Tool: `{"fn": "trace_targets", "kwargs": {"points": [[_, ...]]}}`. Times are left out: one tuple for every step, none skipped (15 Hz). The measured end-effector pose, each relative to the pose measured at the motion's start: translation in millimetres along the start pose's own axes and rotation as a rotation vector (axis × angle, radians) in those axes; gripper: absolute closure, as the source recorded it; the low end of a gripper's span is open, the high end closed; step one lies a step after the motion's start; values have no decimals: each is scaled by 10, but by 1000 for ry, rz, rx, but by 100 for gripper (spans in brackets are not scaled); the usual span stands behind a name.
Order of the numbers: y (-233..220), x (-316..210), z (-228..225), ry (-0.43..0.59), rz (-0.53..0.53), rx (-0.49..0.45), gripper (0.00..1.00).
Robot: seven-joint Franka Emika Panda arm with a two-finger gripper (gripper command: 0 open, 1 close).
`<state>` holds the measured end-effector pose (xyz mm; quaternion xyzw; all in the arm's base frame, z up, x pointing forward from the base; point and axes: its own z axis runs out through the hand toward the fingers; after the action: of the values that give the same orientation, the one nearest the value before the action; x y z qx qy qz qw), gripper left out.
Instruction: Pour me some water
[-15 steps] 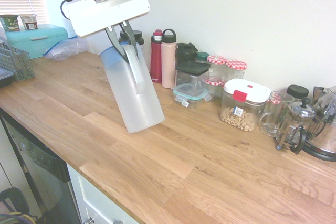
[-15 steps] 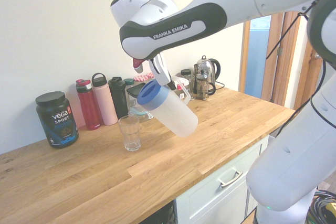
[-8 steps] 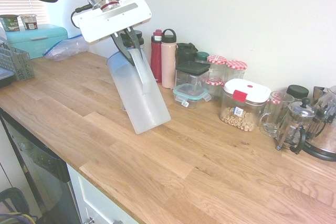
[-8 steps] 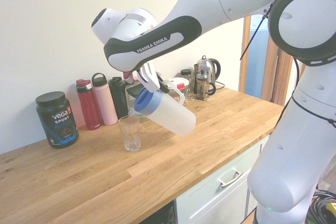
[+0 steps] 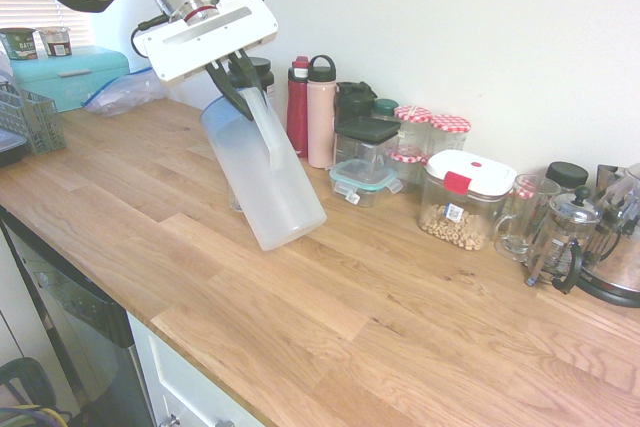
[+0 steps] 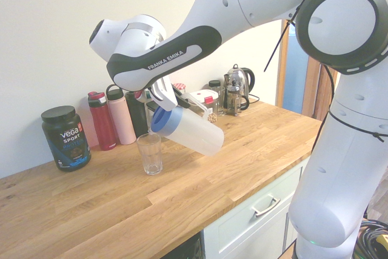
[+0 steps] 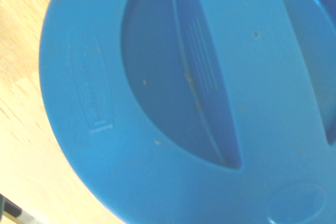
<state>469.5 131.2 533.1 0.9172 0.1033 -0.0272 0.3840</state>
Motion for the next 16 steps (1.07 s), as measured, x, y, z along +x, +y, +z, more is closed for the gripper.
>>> {"fn": "trace_targets", "kwargs": {"points": [[-36, 5, -18, 3, -1, -12, 100], [-71, 10, -27, 3, -1, -21, 100], [-99, 15, -28, 1, -3, -27, 100], [-116, 21, -22, -2, -4, -30, 100], [-124, 25, -14, -4, -3, -31, 100], [-122, 25, -9, -7, -2, -34, 100], [-116, 25, -5, -7, -1, -37, 100], [-106, 27, 0, -8, 0, -40, 100], [-95, 29, 8, -9, 2, -43, 100], [-84, 30, 19, -11, 4, -43, 100], [-72, 32, 32, -13, 6, -43, 100], [-52, 34, 48, -16, 10, -41, 100], [-20, 37, 67, -17, 16, -38, 100], [25, 34, 79, -14, 26, -29, 100], [91, 21, 81, -4, 42, -10, 100], [184, -13, 68, 13, 65, 22, 100]]}}
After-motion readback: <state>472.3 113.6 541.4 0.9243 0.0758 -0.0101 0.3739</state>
